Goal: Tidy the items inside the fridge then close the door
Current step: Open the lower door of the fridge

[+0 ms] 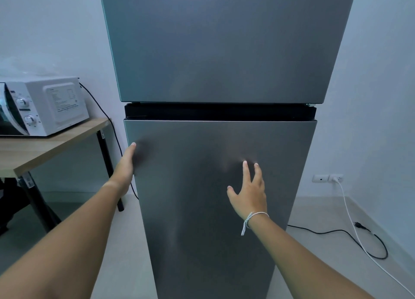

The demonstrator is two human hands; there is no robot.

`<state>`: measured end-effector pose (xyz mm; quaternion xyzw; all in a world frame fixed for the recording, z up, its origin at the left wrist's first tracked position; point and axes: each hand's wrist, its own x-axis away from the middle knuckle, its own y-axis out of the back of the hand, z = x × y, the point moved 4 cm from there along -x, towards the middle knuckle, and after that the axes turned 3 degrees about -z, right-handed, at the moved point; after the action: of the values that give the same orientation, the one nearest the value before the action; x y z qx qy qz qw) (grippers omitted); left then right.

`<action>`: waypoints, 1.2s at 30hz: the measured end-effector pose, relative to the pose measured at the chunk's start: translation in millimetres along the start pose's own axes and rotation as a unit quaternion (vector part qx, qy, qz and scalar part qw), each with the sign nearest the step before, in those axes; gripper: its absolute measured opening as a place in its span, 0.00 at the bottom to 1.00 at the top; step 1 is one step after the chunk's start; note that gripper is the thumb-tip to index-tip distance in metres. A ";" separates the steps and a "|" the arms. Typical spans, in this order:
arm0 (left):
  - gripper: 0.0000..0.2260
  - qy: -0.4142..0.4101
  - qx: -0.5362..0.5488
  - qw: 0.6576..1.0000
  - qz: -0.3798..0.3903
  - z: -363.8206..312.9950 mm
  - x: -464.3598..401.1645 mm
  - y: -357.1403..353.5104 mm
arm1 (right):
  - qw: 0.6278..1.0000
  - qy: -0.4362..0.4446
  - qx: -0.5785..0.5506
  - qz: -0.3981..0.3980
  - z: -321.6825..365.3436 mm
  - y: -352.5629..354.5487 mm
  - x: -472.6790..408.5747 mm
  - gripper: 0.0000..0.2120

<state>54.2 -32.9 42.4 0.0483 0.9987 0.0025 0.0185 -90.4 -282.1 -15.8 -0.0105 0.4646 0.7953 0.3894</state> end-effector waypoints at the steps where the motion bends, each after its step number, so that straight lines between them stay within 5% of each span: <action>1: 0.21 -0.005 0.010 1.000 0.000 -1.6 -0.9 -1.6 | 1.000 0.001 -0.002 -0.001 0.1 -0.2 -0.1 0.37; 36: 0.26 -0.007 0.097 0.994 0.053 31.7 16.1 15.4 | 0.997 -0.024 -0.070 0.034 4.9 9.6 20.9 0.46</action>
<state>40.9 -15.9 10.2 0.1032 0.9901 -0.0932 0.0209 -109.3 -268.2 -13.9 -0.0025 0.3984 0.8384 0.3719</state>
